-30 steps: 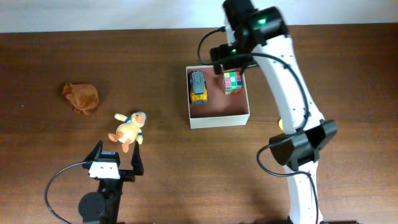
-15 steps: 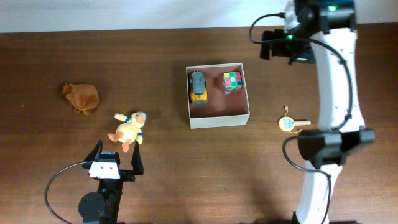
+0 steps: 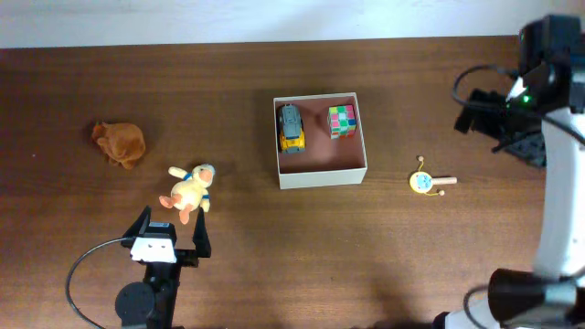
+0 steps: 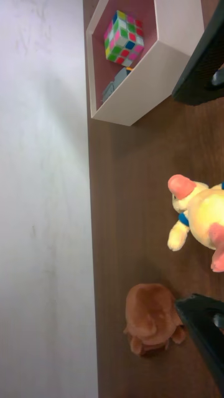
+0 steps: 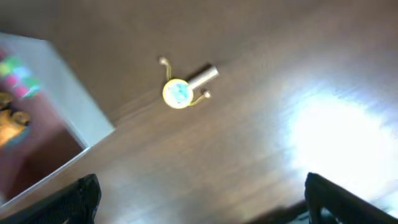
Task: Pack container
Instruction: 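Raise the right gripper and move it toward the small yellow toy, then lower the right gripper onto the yellow toy's stick and grasp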
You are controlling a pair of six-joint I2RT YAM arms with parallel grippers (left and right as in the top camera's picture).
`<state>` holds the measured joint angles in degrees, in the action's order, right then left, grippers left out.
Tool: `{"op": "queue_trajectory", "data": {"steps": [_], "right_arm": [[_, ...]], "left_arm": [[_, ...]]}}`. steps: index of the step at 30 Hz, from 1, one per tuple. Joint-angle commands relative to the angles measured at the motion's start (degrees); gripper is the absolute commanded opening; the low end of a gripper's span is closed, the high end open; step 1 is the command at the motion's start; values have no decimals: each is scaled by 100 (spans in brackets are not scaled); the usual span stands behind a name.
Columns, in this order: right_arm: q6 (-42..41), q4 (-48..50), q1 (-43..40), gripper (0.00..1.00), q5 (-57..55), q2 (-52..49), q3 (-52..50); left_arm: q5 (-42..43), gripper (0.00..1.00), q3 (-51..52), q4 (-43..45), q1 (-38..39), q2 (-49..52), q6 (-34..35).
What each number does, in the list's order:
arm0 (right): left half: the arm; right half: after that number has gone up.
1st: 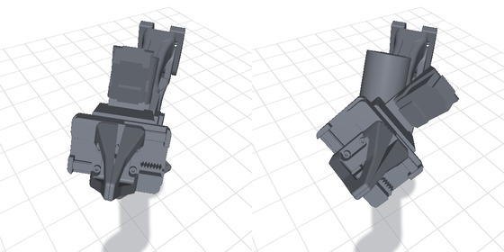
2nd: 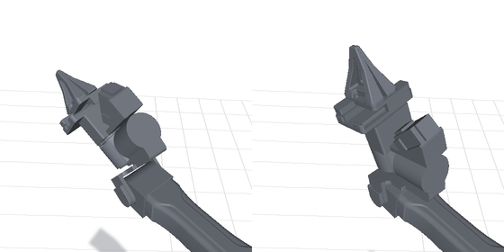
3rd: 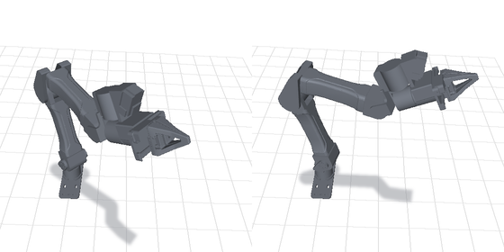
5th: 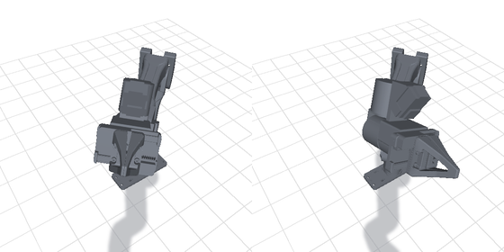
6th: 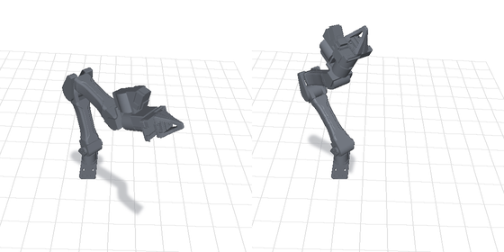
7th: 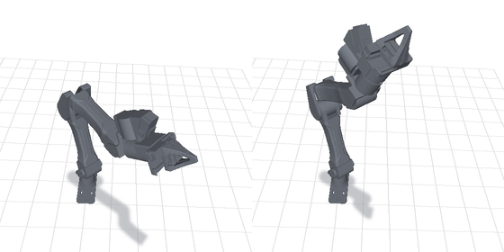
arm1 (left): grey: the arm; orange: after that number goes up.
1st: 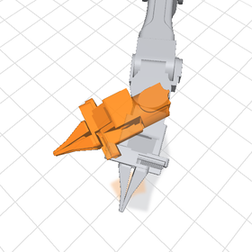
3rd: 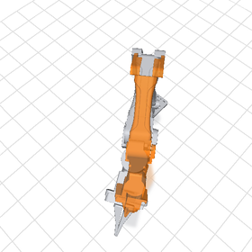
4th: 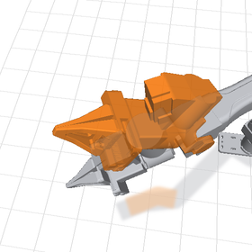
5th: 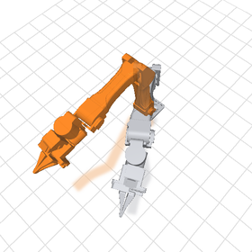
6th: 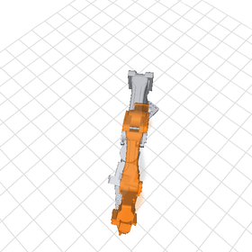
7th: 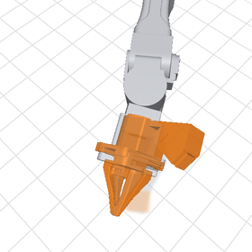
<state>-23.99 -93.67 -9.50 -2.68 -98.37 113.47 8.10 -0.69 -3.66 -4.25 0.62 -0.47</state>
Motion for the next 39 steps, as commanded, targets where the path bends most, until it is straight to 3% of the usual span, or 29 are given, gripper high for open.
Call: {"op": "queue_trajectory", "data": {"steps": [1,5,9,14,23,32,39], "right_arm": [[-483,514,-498,99,592,-240,-1137],[-590,1486,-852,99,946,-240,-2420],[-1209,2527,-1078,99,1054,-240,-3665],[-1843,3576,-1038,100,1344,-240,-4594],[-2728,4710,-682,97,975,-240,-4962],[-2804,5696,-304,96,579,-240,-4975],[-2800,5925,-236,95,269,-332,-4975]], "left_arm": [[-22,99,17,-26,24,-28,-87],[-22,99,17,-26,24,-28,-87],[-22,99,17,-26,24,-28,-87],[-22,99,17,-26,24,-28,-87],[-22,99,17,-26,24,-28,-87],[-22,99,17,-26,24,-28,-87],[-22,99,17,-26,24,-28,-87]]}}
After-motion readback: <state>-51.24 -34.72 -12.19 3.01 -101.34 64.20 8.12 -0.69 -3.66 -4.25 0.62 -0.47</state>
